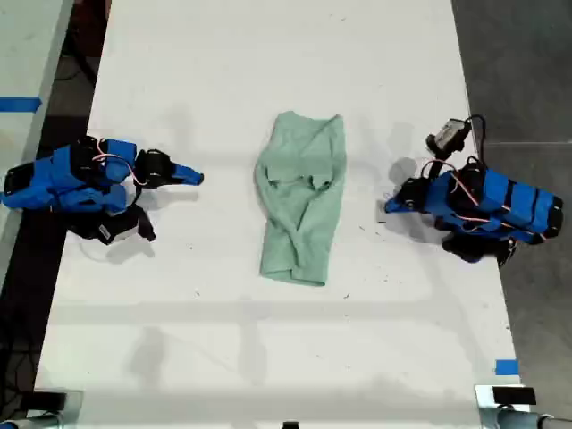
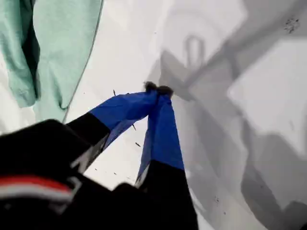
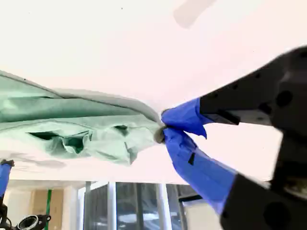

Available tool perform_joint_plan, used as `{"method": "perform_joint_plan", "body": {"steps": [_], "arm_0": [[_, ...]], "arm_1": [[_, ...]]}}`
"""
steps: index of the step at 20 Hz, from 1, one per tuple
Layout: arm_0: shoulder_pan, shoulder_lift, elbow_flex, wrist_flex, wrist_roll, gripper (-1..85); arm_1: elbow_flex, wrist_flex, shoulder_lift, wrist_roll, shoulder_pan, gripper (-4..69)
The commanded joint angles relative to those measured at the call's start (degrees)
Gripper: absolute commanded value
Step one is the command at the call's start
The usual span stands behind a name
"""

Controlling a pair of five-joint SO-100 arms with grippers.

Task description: Fold t shirt

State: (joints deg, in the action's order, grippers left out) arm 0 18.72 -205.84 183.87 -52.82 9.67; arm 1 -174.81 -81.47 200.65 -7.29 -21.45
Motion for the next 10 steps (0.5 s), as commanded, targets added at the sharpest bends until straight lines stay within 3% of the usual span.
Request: {"method": "perform_joint_plan", "body": {"steps": [1,5,8,10], "arm_0": [[-3.25,-0.26,0.7,5.89,-1.23,-0.1],[-4.04,-0.26,0.62,6.06,-0.97,-0.1],[-9.49,2.11,-3.78,10.9,0.35,-0.3],[-11.51,22.24,-17.58,13.01,0.0,-0.3]], "arm_1": [[-3.6,12.3,0.35,-1.58,1.41,-1.8],[-3.6,14.33,0.35,-1.76,3.87,-1.5],[-1.41,14.41,-0.44,1.76,5.89,-0.3],[8.35,15.82,-13.36,2.81,7.73,-0.2]]}}
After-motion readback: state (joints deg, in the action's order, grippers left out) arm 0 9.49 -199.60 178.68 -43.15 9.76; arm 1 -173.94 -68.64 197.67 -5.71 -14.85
